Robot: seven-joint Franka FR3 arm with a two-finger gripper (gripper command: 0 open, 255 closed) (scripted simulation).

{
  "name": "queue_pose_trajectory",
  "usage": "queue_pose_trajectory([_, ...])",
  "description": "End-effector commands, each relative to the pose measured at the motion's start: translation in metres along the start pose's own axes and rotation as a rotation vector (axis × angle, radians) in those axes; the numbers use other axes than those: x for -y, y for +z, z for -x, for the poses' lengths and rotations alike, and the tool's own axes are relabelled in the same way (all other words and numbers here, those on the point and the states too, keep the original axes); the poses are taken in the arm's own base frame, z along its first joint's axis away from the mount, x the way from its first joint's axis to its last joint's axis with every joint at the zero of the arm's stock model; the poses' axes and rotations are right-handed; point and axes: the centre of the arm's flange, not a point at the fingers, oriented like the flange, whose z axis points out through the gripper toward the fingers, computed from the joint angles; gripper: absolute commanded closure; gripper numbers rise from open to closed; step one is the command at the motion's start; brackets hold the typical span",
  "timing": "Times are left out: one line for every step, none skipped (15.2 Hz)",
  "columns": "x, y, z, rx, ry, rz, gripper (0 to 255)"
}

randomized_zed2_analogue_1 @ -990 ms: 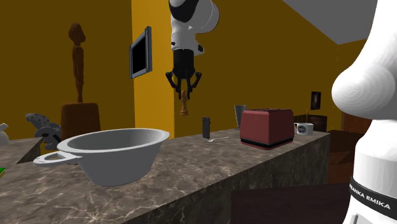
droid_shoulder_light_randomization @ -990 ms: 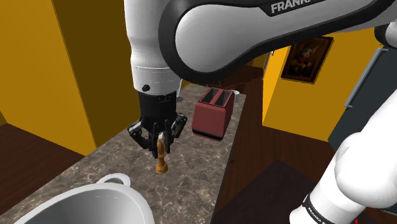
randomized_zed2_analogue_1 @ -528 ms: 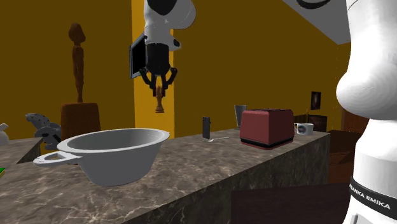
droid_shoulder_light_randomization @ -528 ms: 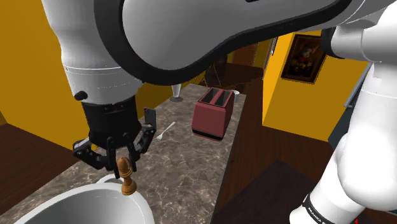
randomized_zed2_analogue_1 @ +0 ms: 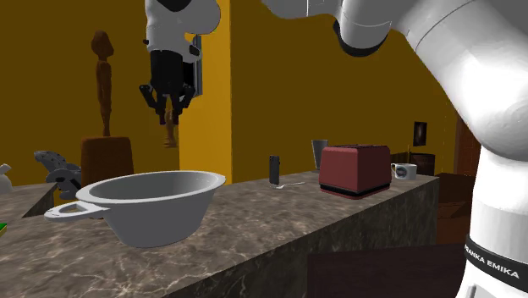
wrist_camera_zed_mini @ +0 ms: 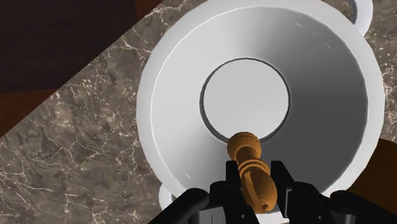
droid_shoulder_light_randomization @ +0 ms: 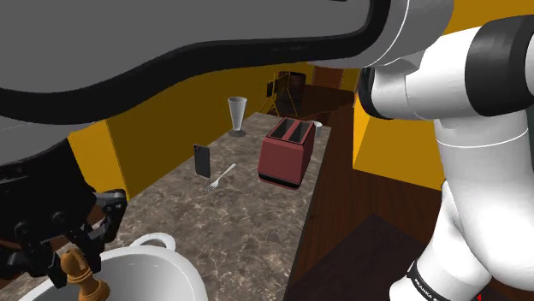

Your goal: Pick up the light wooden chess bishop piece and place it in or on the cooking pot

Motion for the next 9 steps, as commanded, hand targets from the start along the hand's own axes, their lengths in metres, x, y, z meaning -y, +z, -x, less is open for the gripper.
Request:
queue_pose_trajectory([0.025,-0.002,0.007,-0.001,0.002,0.001,255])
queue_pose_trajectory([0.026,0.004,0.007,-0.001,0.002,0.001,255])
queue_pose_trajectory([0.026,0.009,0.007,-0.001,0.002,0.001,255])
queue_pose_trajectory([0.026,0.014,0.007,-0.001,0.002,0.001,255])
queue_pose_trajectory([0.026,0.019,0.007,-0.001,0.002,0.001,255])
queue_pose_trajectory([0.026,0.025,0.007,-0.001,0.002,0.001,255])
queue_pose_trajectory([0.026,0.030,0.007,-0.001,0.002,0.001,255])
queue_pose_trajectory([0.026,0.035,0.007,-0.001,0.002,0.001,255])
queue_pose_trajectory([0.026,0.040,0.007,-0.001,0.002,0.001,255])
